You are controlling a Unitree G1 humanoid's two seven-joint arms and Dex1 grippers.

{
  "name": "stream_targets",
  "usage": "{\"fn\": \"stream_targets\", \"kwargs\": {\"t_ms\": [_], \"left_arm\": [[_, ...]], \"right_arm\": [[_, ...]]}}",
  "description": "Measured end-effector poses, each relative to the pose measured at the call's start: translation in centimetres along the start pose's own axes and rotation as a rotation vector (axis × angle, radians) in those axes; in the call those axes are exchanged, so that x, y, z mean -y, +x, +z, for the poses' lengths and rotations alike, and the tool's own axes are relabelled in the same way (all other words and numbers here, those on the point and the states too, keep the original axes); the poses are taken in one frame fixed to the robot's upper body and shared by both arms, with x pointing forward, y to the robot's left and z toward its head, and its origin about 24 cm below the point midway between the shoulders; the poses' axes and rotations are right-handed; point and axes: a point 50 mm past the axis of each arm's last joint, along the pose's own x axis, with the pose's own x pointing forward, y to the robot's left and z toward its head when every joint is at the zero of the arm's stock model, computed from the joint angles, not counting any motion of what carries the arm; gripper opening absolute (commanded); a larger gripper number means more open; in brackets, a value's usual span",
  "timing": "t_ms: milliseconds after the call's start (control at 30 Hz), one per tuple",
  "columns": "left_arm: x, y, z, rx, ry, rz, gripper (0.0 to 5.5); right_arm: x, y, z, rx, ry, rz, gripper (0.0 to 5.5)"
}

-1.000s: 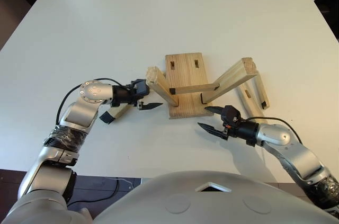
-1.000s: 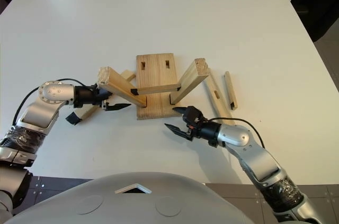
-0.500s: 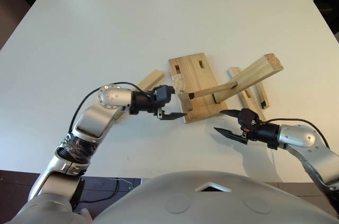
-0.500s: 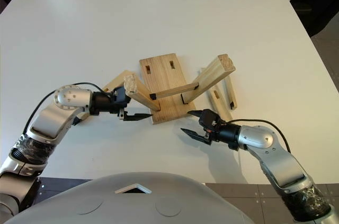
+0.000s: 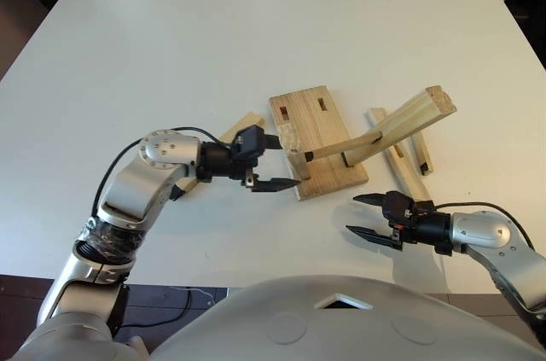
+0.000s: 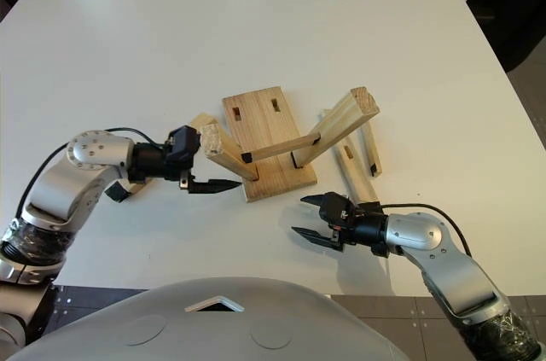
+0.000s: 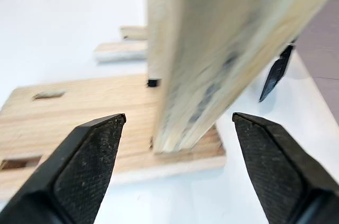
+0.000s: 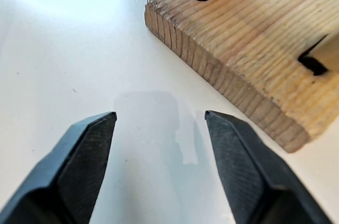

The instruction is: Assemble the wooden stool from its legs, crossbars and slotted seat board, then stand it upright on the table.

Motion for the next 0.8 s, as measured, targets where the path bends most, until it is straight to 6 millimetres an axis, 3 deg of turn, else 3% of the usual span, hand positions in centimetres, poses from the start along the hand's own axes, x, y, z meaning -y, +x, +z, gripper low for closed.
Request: {"fn": "stream_targets", "kwargs": {"t_ms": [167,400,533,633,800], "left_arm": [[-2.2,-0.9,-0.3,-0.034,0.023,0.078,3.74],[-3.4,2.4,1.0,0.078,0.034,0.153,3.74],[-1.4,2.9,1.4,0.062,0.092,0.073,3.74],[0.8,2.8,0.2,0.0,0.117,0.009,3.74],[1.8,4.5,-0.5,-0.006,0.098,-0.02,3.74]], "right_arm": [[-0.7,0.7,-0.5,-0.019,0.008,0.012,3.09],[-0.2,1.4,-0.5,-0.019,0.002,-0.036,3.09],[0.4,1.6,-0.5,-0.011,0.017,-0.077,3.09],[1.3,1.6,-0.4,0.019,0.099,-0.138,3.09],[3.1,1.3,-0.3,0.062,0.211,-0.26,3.09]]}}
